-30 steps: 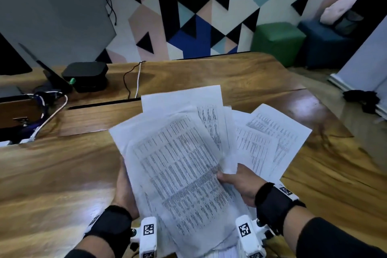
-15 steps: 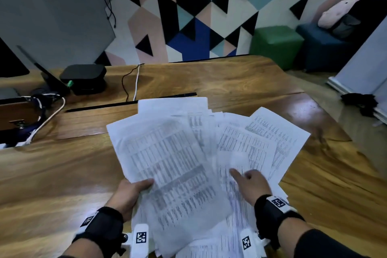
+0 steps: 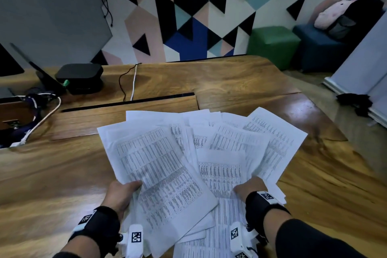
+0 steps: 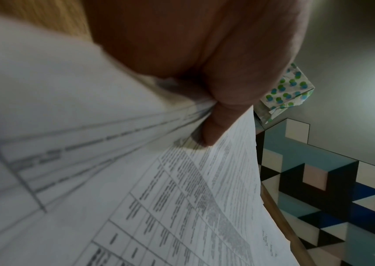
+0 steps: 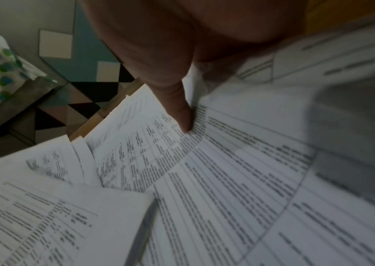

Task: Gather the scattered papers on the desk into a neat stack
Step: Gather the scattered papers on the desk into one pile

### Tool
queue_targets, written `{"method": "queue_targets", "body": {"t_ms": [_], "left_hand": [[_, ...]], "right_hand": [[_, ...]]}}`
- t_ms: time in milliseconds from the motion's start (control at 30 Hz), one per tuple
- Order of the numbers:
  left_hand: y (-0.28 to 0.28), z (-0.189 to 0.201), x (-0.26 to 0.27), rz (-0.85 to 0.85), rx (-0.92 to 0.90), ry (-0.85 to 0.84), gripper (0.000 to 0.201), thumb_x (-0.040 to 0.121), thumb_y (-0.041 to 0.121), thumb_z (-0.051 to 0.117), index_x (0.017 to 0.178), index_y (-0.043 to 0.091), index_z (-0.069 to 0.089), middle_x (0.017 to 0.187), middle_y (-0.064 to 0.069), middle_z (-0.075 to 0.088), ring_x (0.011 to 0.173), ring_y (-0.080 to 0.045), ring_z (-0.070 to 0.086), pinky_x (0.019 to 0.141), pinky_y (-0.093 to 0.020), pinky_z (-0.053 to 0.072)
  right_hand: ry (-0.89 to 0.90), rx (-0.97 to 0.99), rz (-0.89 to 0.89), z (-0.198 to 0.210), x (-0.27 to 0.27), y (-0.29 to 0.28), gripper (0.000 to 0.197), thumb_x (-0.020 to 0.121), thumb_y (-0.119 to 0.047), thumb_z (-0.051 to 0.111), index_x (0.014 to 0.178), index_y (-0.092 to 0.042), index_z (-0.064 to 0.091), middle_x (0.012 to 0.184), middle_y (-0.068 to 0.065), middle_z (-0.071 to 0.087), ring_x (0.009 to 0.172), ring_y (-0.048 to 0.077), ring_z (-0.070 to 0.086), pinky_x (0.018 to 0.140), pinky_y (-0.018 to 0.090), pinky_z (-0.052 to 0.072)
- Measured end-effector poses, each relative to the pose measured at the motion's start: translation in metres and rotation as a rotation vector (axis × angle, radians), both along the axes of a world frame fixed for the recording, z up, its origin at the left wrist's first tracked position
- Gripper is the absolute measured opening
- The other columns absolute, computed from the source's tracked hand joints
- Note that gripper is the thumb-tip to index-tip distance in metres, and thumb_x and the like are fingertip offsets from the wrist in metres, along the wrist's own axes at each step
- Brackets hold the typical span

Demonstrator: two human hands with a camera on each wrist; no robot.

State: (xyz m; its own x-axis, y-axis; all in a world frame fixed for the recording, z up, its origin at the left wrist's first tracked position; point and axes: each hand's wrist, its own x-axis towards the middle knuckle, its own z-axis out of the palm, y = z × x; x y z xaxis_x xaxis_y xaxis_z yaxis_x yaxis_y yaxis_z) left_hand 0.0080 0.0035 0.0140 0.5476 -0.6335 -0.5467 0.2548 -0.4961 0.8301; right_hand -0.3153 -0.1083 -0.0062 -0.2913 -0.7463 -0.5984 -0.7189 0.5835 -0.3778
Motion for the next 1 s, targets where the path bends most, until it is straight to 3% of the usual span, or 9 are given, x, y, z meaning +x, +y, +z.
{"method": "queue_targets", "body": {"t_ms": [133,267,367,500,600,700,867,933,1000], "left_hand": [[0.004,0.004,0.002,-0.003,0.024,0.013,0.009,0.088,-0.006,0.063,0.095,-0.003,0.069,0.076,-0.013,0.078,0.077,-0.036,0.073,0.061,-0.035,0.059],[0.008,0.004,0.005,-0.023,0.044,0.022,0.017,0.088,-0.007,0.062,0.104,-0.003,0.067,0.095,-0.022,0.075,0.089,-0.041,0.072,0.071,-0.040,0.058],[0.010,-0.001,0.005,-0.031,0.064,0.032,0.020,0.088,-0.008,0.062,0.107,-0.004,0.067,0.100,-0.025,0.074,0.091,-0.042,0.072,0.075,-0.044,0.059],[0.014,-0.011,0.009,-0.034,0.107,0.028,0.026,0.087,-0.008,0.063,0.112,-0.007,0.066,0.103,-0.026,0.075,0.090,-0.043,0.074,0.082,-0.057,0.059],[0.017,-0.014,0.012,-0.032,0.125,-0.003,0.024,0.086,-0.010,0.061,0.110,-0.008,0.066,0.098,-0.027,0.075,0.086,-0.043,0.074,0.078,-0.054,0.060],[0.018,-0.013,0.012,-0.038,0.138,-0.045,0.022,0.086,-0.011,0.060,0.107,-0.009,0.067,0.095,-0.028,0.074,0.085,-0.042,0.073,0.074,-0.047,0.059],[0.019,-0.008,0.009,-0.040,0.160,-0.078,0.020,0.086,-0.010,0.061,0.104,-0.011,0.067,0.090,-0.025,0.074,0.082,-0.040,0.071,0.064,-0.036,0.057],[0.018,-0.008,0.008,-0.039,0.171,-0.081,0.022,0.085,-0.009,0.062,0.106,-0.012,0.067,0.093,-0.026,0.074,0.084,-0.041,0.072,0.069,-0.040,0.059],[0.017,-0.008,0.008,-0.047,0.174,-0.075,0.025,0.084,-0.008,0.063,0.108,-0.011,0.067,0.096,-0.026,0.075,0.086,-0.042,0.072,0.076,-0.048,0.060]], "right_hand": [[-0.188,-0.132,0.044,0.015,-0.006,0.004,0.021,0.089,-0.006,0.058,0.108,-0.002,0.065,0.091,0.009,0.068,0.082,0.026,0.060,0.083,0.035,0.056],[-0.339,-0.294,0.101,0.059,-0.013,0.002,0.009,0.092,-0.003,0.057,0.088,-0.007,0.065,0.103,0.022,0.071,0.084,0.031,0.063,0.085,0.039,0.054],[-0.378,-0.396,0.194,0.094,-0.016,-0.006,0.012,0.093,-0.005,0.059,0.086,-0.014,0.063,0.100,0.020,0.071,0.090,0.033,0.067,0.079,0.036,0.054],[-0.437,-0.487,0.270,0.130,-0.023,-0.016,0.014,0.093,-0.006,0.062,0.092,-0.020,0.064,0.091,0.005,0.070,0.083,0.019,0.064,0.067,0.025,0.045],[-0.446,-0.590,0.261,0.146,-0.031,-0.025,0.016,0.090,-0.003,0.066,0.085,-0.019,0.068,0.083,0.000,0.071,0.072,0.003,0.066,0.062,0.019,0.049],[-0.392,-0.620,0.235,0.150,-0.039,-0.036,0.010,0.091,-0.009,0.065,0.100,-0.006,0.070,0.097,0.012,0.074,0.088,0.024,0.068,0.074,0.031,0.048],[-0.383,-0.770,0.151,0.164,-0.038,-0.044,0.010,0.092,-0.007,0.064,0.101,-0.006,0.068,0.091,0.012,0.068,0.085,0.023,0.063,0.073,0.028,0.043],[-0.416,-0.841,0.138,0.172,-0.039,-0.047,0.013,0.093,-0.007,0.063,0.106,-0.004,0.068,0.088,0.009,0.067,0.078,0.017,0.064,0.065,0.023,0.045],[-0.496,-0.906,0.092,0.179,-0.042,-0.054,0.011,0.094,-0.007,0.063,0.104,-0.005,0.067,0.076,-0.002,0.067,0.058,-0.007,0.062,0.052,0.011,0.049]]}}
